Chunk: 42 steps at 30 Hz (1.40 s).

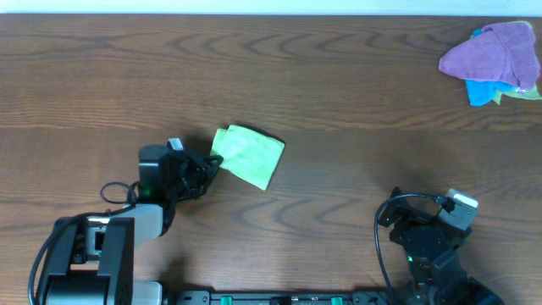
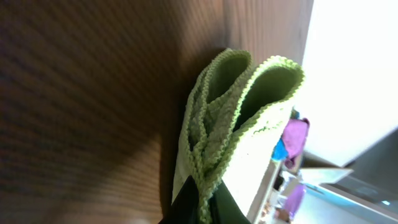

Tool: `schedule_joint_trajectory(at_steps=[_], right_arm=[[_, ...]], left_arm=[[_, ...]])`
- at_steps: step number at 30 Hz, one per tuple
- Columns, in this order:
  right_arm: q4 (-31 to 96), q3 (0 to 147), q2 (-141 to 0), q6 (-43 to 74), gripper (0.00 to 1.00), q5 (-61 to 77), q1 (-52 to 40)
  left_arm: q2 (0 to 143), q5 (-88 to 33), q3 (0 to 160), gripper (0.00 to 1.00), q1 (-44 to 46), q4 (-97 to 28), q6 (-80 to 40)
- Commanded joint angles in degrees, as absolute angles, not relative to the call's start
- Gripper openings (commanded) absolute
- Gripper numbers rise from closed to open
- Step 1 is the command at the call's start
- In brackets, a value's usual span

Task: Fold the cloth

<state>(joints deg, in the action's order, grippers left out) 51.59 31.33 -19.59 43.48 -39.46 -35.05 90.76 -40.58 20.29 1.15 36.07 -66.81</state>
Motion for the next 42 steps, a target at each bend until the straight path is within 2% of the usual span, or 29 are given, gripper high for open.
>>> schedule_joint_trajectory(at_steps=[1,12,19,42], right_arm=[[51.7,31.3,-19.3,44.3,0.99,-40.3,-34.4],[51.7,31.3,-19.3,44.3,0.99,-40.3,-34.4],[51.7,31.3,-19.3,44.3,0.99,-40.3,-34.4],[51.7,31.3,-19.3,44.3,0.99,-40.3,-34.4]], left_arm=[[91.3,-48.4,23.6,0.06,-1.7,36.3,-64.9],[91.3,-58.8,34.0,0.06,-7.9,32.5,-65.1],[91.3,-66.1,39.7,0.06,-15.9,28.0,-64.7],[90.8,-82.5,40.4,0.06,-35.6,28.2,-64.3]])
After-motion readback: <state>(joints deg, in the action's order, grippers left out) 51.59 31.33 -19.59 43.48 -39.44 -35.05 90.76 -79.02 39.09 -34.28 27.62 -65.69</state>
